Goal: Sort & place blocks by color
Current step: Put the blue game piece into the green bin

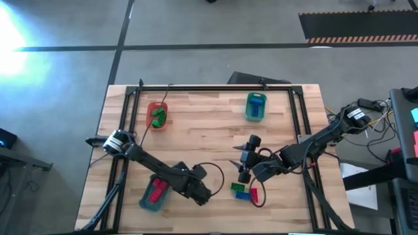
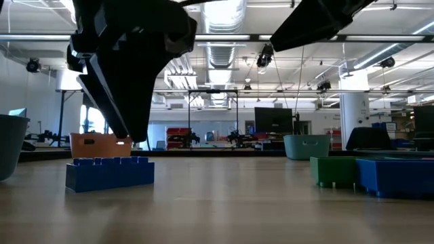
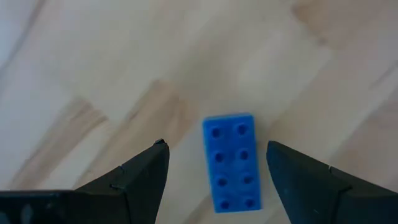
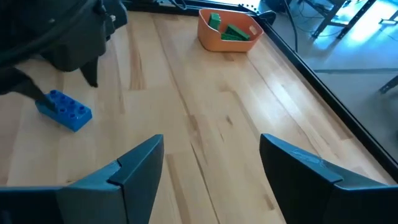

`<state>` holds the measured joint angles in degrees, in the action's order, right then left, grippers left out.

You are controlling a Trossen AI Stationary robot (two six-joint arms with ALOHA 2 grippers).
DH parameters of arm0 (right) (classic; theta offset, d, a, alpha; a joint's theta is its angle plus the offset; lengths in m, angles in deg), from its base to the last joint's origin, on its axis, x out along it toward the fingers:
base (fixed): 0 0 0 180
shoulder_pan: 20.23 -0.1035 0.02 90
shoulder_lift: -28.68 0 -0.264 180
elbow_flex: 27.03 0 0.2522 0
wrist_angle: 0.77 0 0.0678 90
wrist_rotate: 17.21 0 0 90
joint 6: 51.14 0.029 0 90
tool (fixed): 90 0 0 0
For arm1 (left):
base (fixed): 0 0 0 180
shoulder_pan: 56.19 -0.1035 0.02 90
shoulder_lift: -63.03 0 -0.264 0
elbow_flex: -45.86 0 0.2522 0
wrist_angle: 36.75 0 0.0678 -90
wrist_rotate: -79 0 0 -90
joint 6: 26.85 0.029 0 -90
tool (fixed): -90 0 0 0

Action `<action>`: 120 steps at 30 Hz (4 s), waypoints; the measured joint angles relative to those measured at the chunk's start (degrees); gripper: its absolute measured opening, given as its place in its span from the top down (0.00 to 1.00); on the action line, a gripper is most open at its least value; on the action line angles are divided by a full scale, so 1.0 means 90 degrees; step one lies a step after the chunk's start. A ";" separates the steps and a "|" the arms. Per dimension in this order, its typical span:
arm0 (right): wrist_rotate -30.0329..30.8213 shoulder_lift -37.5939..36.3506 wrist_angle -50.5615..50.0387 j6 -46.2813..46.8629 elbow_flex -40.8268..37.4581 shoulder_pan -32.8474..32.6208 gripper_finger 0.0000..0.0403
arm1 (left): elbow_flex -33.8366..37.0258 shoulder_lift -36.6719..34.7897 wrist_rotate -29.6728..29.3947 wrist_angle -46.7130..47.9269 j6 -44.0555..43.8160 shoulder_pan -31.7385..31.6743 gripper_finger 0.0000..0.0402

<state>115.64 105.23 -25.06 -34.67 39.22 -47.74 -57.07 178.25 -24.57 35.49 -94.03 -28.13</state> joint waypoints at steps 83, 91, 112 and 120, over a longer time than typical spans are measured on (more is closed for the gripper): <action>-0.1479 0.0257 0.6387 -0.2437 -0.1702 -0.0231 0.36 | 0.4063 -0.2198 -0.0646 -1.2289 0.7886 -0.0708 0.69; -0.1481 0.0257 0.6776 -0.2636 -0.1702 -0.0010 0.36 | 0.4063 -0.2195 -0.0547 -1.2343 0.7883 -0.0848 0.69; -0.2268 0.0257 0.7107 -0.2811 -0.1702 0.0393 0.62 | 0.4063 -0.2191 -0.0543 -1.2452 0.7958 -0.0999 0.69; -0.2268 0.0257 0.7069 -0.2951 -0.1702 0.0396 0.70 | 0.4065 -0.2191 -0.0514 -1.2455 0.7845 -0.0995 0.52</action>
<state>95.23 107.55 38.56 -61.22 23.90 -44.17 -20.48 158.54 -29.20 -76.60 -23.43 -37.09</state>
